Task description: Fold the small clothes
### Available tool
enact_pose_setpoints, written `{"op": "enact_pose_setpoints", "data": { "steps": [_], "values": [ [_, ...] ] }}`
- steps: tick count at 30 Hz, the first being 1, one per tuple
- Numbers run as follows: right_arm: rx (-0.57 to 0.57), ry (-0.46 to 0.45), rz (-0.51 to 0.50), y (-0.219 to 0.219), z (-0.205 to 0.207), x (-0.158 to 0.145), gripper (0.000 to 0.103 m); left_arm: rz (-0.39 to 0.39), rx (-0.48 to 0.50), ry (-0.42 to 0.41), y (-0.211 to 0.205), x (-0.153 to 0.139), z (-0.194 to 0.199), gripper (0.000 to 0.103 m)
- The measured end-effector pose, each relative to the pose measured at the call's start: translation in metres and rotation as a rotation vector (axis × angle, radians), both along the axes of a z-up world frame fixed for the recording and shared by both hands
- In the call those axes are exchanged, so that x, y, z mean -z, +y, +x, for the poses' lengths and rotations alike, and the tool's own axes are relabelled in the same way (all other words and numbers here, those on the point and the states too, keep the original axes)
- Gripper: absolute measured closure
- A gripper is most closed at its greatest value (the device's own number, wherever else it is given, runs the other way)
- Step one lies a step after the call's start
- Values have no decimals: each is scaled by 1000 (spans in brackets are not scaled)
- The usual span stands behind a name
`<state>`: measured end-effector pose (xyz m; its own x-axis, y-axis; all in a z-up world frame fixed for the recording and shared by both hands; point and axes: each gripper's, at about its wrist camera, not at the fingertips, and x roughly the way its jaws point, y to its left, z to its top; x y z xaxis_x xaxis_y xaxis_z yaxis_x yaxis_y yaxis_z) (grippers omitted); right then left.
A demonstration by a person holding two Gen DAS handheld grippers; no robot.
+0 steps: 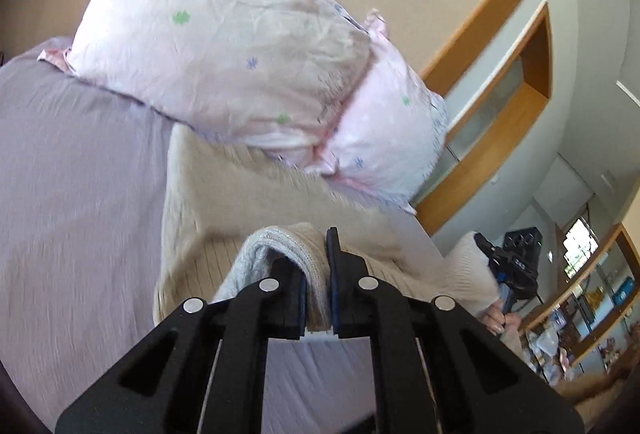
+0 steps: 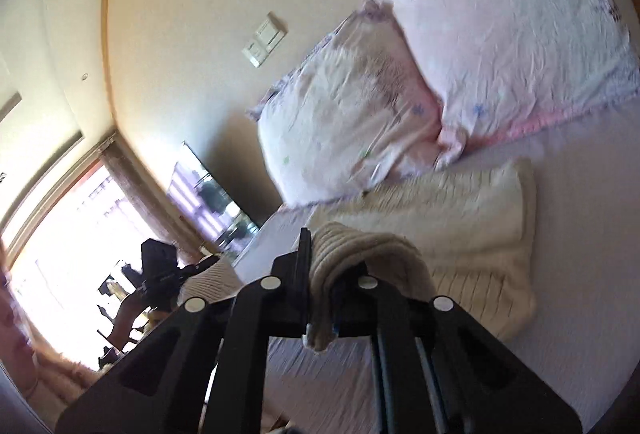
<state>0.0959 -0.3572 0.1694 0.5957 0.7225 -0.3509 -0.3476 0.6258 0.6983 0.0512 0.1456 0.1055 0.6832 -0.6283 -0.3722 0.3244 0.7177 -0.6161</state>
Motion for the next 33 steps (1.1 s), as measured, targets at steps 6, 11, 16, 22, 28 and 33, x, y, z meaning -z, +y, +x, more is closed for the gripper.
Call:
{"op": "enact_pose_setpoints", "data": {
  "steps": [6,11,16,22,28,33],
  "values": [
    [284,289,6,-1,144,82,95,39,-179,198,-5,40,148,95],
    [392,428,-108,-4,160,130,30,34,-138,287,-6,66,168,95],
    [531,291,-189,-21,134,99,2,-56,-197,252,27,45,144,7],
    [490,324,-76,-36,135,109,2,24,-201,376,48,71,146,30],
    [445,340,-82,-24,138,110,2,-22,-84,438,33,95,148,48],
    [422,351,-27,-25,137,111,2,-163,-84,517,24,112,151,77]
  ]
}}
